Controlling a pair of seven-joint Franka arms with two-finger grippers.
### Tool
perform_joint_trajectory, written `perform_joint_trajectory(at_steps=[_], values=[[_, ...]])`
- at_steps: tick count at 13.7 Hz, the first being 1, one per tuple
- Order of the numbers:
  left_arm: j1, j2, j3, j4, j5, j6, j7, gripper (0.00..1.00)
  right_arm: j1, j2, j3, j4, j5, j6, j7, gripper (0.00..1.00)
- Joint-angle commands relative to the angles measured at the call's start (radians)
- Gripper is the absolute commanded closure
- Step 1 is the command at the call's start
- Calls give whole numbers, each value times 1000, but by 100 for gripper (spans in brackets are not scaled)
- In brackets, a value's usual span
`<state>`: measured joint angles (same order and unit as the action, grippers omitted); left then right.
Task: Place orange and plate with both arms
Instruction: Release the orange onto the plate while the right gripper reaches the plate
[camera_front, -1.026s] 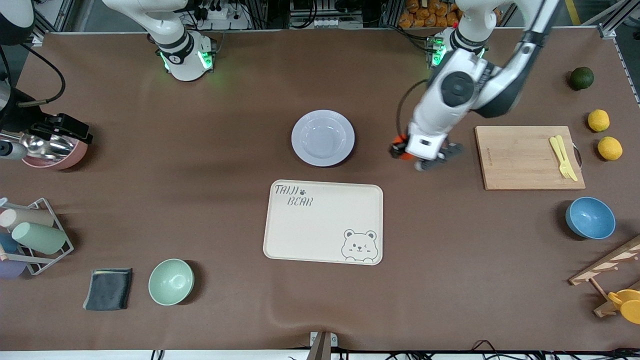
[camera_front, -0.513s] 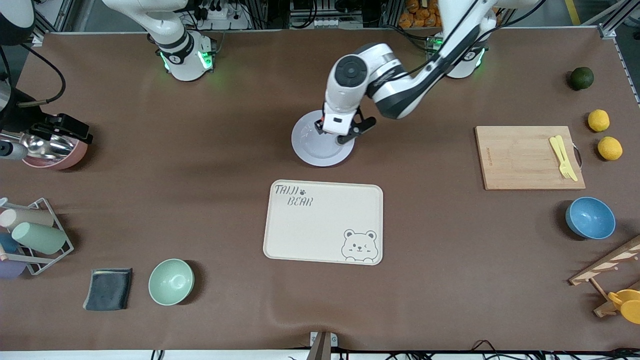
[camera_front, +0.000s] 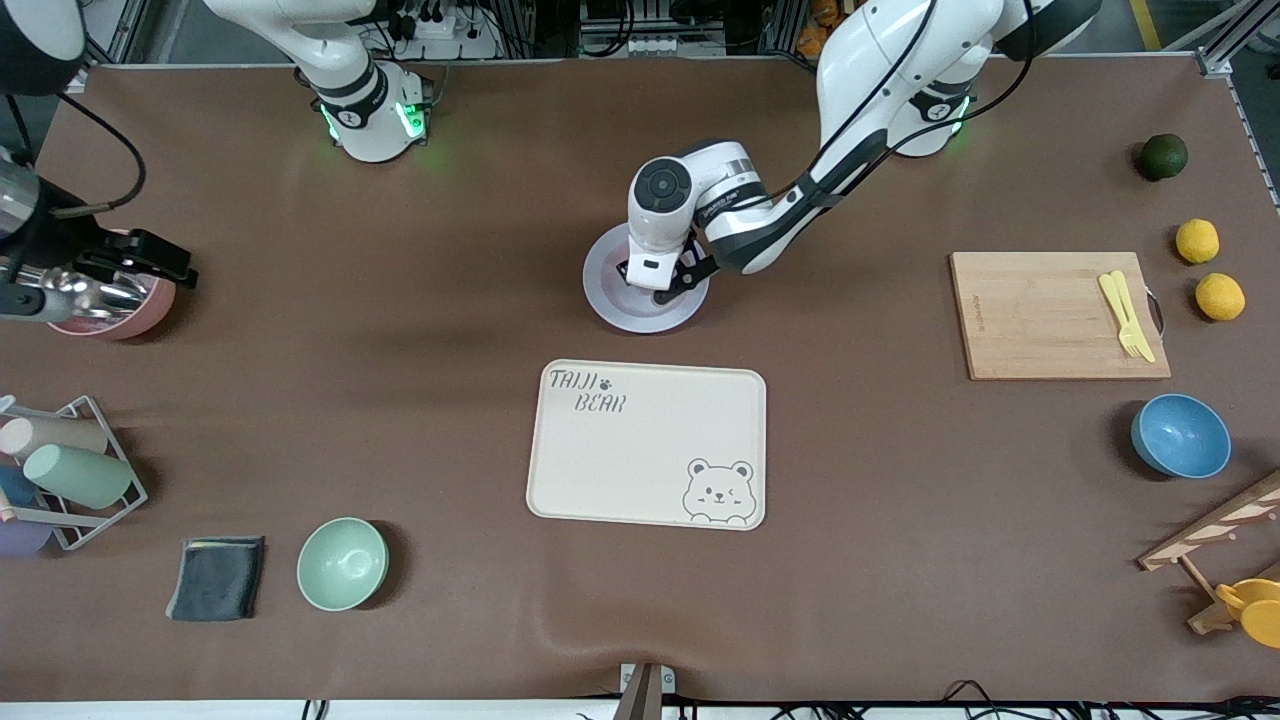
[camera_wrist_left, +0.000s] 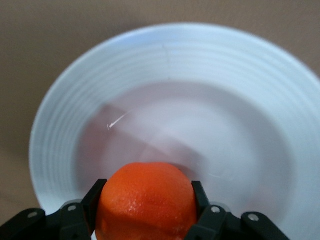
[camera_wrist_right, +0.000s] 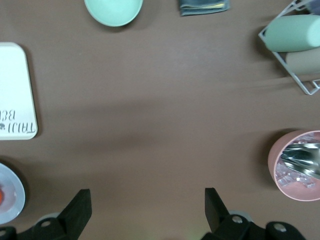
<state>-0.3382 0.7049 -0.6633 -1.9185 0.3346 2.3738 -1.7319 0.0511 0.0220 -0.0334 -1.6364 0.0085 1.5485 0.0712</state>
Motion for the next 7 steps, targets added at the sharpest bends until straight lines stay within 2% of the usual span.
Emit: perform_joint_trajectory(at_steps=[1,3,5,7], values=[[-62,-1,42,22,37,7,-35,0,76,54,-7,10,-13,-8,25,0],[-38,-45,42,22,38,-2,-31,0,131,119,-7,13,-5,-4,25,0],[4,-147,36,24,24,-63,-32,0,197,182,-7,12,-7,-8,25,0],[53,-272,25,23,18,-143,-23,0,198,231,-5,13,7,2,-8,0]])
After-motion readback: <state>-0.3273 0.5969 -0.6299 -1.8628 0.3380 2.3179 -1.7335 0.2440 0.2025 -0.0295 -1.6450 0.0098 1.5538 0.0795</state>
